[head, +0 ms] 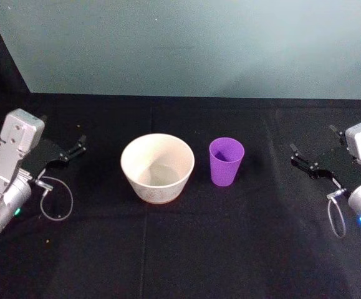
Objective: Pick up the cup and pour the mung beans from the cup into the bowl.
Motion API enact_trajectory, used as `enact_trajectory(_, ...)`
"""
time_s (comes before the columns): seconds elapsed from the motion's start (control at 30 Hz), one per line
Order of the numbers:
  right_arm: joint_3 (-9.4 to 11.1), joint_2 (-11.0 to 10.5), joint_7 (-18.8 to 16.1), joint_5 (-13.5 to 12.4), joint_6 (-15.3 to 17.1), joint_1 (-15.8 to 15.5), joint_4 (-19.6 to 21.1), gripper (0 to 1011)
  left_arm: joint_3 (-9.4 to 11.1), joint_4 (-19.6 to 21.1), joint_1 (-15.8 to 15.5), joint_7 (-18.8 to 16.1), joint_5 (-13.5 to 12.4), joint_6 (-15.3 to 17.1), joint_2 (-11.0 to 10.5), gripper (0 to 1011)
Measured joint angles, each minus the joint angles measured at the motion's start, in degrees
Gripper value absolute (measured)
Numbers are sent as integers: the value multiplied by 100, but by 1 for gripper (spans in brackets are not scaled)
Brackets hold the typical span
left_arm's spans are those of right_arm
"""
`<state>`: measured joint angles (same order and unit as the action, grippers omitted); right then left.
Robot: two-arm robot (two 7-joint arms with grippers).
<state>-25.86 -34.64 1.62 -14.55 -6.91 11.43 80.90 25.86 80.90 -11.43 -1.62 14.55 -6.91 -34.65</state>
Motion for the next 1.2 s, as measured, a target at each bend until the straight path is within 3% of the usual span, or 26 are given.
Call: enact_trajectory(1.2, 0, 0, 0, 0, 0, 0, 0, 1003, 0, 0, 0, 0, 0, 0, 0, 1000)
